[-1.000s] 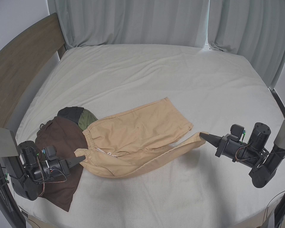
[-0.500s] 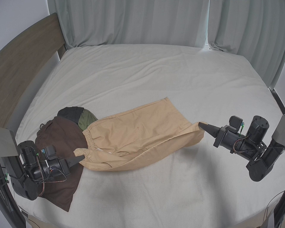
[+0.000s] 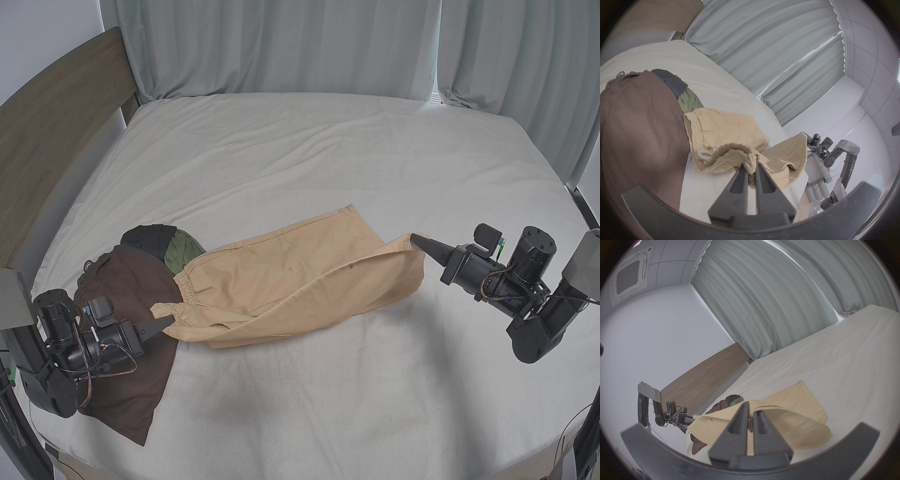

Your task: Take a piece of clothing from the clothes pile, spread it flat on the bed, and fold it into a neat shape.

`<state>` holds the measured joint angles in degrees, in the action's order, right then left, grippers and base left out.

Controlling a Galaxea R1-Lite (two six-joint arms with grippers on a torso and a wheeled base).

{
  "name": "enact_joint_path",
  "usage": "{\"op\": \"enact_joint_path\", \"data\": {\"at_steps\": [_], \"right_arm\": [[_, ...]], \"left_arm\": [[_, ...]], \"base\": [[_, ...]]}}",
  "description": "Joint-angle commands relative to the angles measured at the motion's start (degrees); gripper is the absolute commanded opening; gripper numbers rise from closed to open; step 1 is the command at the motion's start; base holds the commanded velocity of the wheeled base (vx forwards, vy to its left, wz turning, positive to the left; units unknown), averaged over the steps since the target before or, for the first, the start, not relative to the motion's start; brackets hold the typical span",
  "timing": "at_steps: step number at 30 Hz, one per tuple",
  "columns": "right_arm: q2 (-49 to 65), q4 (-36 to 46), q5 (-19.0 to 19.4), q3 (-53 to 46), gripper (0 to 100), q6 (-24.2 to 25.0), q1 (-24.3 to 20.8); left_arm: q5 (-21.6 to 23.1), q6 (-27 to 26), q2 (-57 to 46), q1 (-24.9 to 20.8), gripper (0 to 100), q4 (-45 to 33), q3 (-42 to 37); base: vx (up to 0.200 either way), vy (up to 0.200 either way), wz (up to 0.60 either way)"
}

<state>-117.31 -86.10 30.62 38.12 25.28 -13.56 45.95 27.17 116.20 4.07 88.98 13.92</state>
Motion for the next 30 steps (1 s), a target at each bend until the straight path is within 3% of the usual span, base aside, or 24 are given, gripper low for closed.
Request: {"op": "enact_joint_path", "data": {"at_steps": [1,7,16,30], "right_arm": [[-3.7,0.2,0.2,4.9,0,1.7,0.1],[-5.9,2.7,0.2,11.5,0,4.3,-0.1],[-9.9,7.0,0.1,19.3,0,4.3,0.2],[-12.1,15.8,0.1,30.3,0,4.2,0.7]], "left_arm": [[-1.3,1.6,-0.4,-0.4,0,0.1,1.2],[-3.3,3.5,0.0,-0.6,0,0.1,2.4],[-8.2,6.2,2.4,-1.4,0,0.1,5.0],[-11.7,10.4,4.6,-1.7,0,0.1,9.1]], "base": [[0.0,0.0,0.0],[0.0,0.0,0.0],[0.0,0.0,0.0],[0.0,0.0,0.0]]}}
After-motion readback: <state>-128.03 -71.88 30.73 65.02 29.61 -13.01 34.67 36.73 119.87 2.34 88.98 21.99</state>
